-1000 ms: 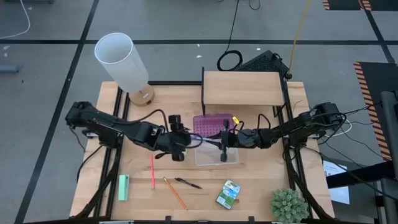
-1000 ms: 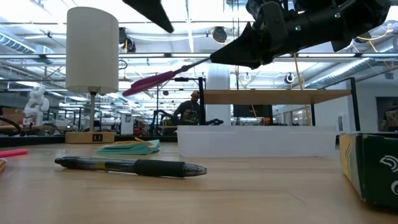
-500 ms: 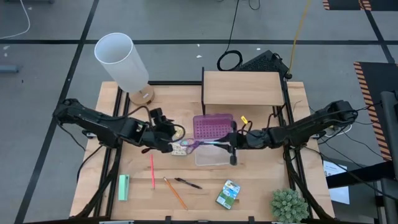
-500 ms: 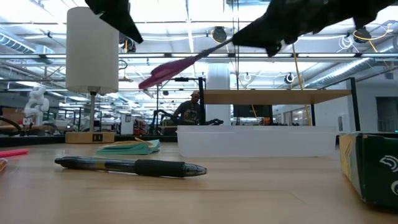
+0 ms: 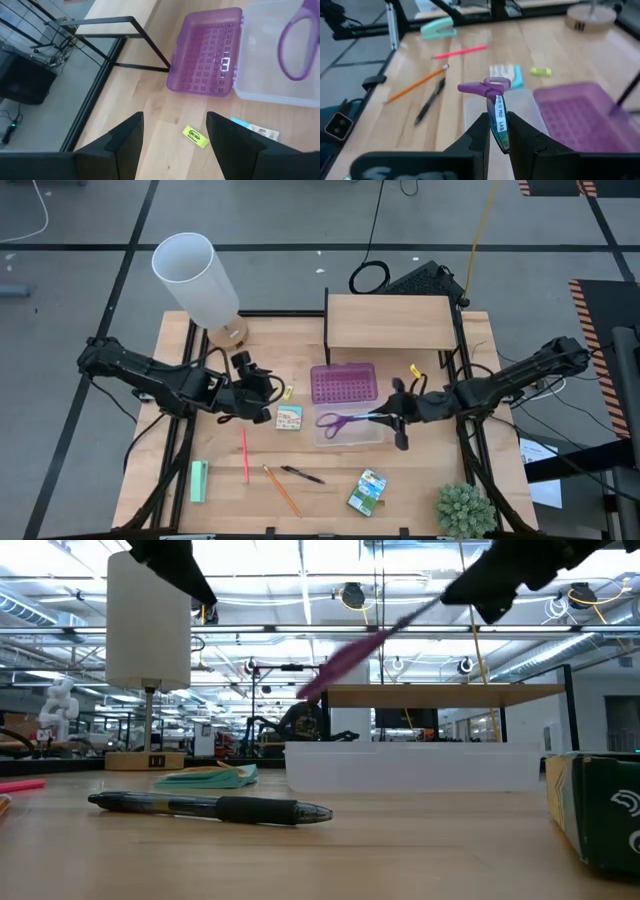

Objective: Pack school essentials
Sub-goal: Put the purple scissors into the purple supply box

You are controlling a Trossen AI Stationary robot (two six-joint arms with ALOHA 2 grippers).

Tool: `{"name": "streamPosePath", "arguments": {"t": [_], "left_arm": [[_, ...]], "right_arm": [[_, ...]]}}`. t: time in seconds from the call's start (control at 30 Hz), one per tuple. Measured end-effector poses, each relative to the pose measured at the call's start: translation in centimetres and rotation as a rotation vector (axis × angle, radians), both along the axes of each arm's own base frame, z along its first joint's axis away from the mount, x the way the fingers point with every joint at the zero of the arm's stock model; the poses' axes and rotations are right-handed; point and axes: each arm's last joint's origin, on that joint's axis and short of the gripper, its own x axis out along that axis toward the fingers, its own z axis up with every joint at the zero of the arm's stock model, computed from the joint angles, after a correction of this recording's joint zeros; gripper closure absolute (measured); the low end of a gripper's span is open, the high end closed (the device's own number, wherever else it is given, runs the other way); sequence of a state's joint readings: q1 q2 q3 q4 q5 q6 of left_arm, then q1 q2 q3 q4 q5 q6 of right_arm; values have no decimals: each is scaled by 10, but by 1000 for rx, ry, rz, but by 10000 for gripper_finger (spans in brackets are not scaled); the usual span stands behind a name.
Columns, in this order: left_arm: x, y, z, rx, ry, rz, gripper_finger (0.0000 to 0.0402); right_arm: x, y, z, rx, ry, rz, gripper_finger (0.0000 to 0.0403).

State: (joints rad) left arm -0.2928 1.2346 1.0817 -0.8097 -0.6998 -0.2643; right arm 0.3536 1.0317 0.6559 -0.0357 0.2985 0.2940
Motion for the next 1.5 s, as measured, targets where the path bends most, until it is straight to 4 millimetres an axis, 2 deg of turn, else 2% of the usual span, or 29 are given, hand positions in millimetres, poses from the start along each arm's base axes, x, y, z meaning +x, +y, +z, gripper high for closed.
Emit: {"name": "streamPosePath", "arguments": {"t": [0.23, 0.8, 1.5], "left_arm": [[0, 0, 0, -1, -3, 0, 181], [5, -2, 3, -6, -44, -26, 181], [8, -3, 5, -4, -65, -54, 181]], "right_arm": [[-6, 0, -21, 13, 22, -73, 362], [-25, -8, -73, 76, -130, -128, 362], [-13, -6, -99, 53, -73, -166, 353]]}}
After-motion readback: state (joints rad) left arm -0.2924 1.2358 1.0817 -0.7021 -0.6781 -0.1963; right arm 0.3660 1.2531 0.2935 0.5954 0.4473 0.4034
